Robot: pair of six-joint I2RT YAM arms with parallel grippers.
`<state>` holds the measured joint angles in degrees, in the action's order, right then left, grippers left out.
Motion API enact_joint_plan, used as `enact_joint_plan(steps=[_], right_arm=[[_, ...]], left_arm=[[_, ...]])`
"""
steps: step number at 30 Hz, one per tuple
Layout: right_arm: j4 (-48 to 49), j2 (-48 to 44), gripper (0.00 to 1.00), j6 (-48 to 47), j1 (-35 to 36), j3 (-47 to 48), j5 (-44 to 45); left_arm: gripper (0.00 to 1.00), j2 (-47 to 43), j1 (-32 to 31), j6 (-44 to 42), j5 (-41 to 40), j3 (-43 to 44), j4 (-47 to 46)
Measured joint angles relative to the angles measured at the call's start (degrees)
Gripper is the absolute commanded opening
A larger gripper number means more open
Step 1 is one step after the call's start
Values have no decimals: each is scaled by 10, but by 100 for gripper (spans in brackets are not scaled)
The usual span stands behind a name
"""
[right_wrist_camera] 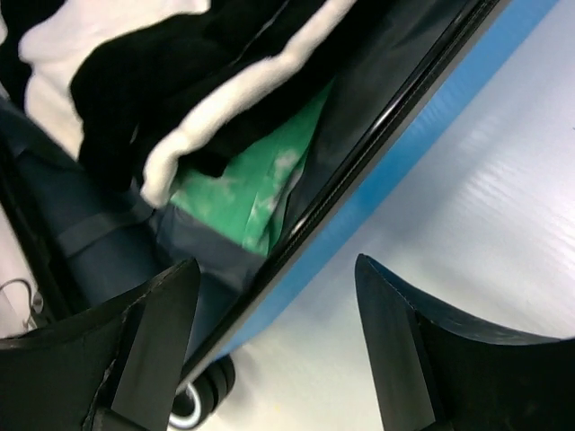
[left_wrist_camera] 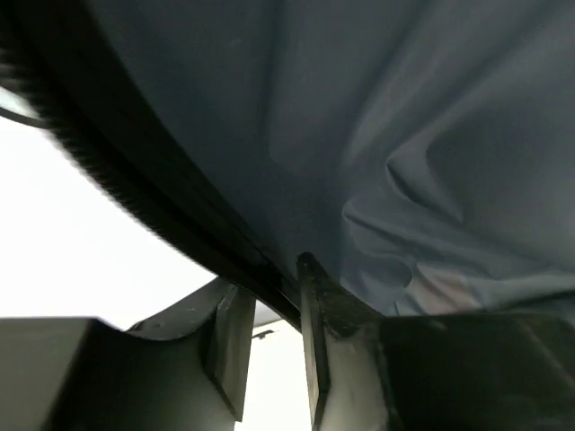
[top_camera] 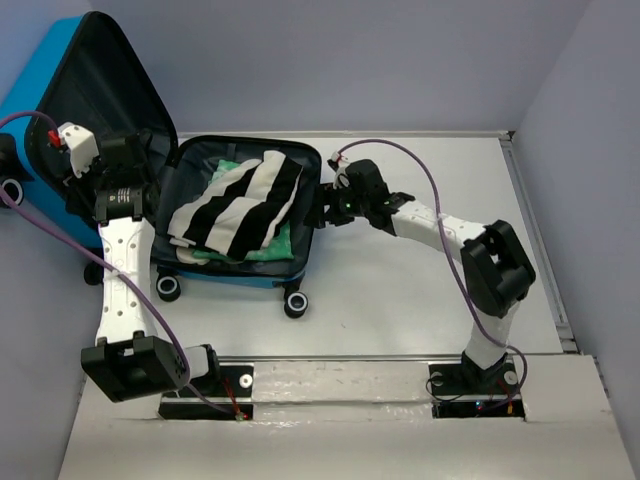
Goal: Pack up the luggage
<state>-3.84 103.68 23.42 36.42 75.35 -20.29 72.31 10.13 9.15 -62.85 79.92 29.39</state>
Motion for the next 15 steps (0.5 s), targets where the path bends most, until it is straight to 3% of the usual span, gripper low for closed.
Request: enact_joint_plan(steps=[2, 3, 4, 5, 7, 9, 13, 15], right_arm=[[1, 37, 68, 10, 0, 31, 3], [2, 57, 63, 16, 0, 50, 4], [4, 75, 53, 19, 0, 64, 3], [5, 99, 35, 26, 0, 83, 2], [3, 125, 18, 47, -2, 102, 5], [-13, 125, 11, 68, -14, 109, 9], [-17, 136, 9, 111, -20, 122, 22], [-17, 141, 7, 116, -19, 129, 26]], left_arm=[[8, -1, 0, -7, -2, 0, -8], [6, -4, 0, -7, -1, -1, -13], [6, -5, 1, -5, 2, -3, -18], [6, -10, 1, -3, 8, -7, -31], [6, -16, 2, -4, 24, -8, -45], [6, -24, 1, -9, 31, -14, -58], [6, -61, -13, -27, 38, -51, -87], [6, -85, -51, -35, 20, -76, -97]])
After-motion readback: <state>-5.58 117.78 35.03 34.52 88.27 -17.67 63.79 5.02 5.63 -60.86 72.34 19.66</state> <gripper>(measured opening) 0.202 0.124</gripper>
